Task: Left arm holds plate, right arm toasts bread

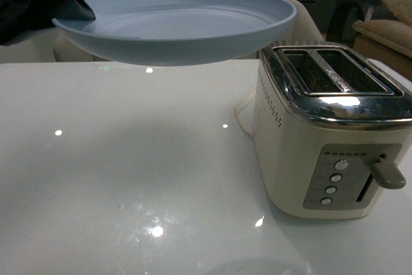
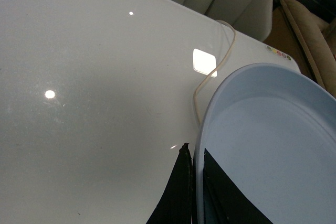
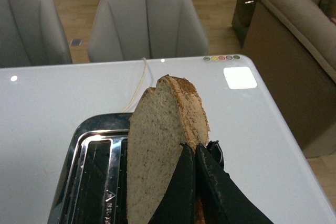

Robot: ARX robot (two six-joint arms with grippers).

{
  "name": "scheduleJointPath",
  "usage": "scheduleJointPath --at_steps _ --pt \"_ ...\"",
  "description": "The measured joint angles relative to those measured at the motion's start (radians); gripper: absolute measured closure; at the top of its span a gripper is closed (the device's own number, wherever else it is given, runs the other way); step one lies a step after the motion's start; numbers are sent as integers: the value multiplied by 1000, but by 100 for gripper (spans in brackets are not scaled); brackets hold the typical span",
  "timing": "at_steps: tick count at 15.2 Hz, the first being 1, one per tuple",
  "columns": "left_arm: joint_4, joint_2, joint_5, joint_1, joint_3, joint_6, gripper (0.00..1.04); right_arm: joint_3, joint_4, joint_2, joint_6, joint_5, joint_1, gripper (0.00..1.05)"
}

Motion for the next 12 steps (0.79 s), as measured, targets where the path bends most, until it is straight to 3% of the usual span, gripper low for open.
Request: scheduleJointPath --at_steps 5,12 --pt "0 0 0 0 0 0 102 0 26 87 15 13 72 103" --pt "1 0 0 0 0 0 102 -1 61 160 37 38 101 103"
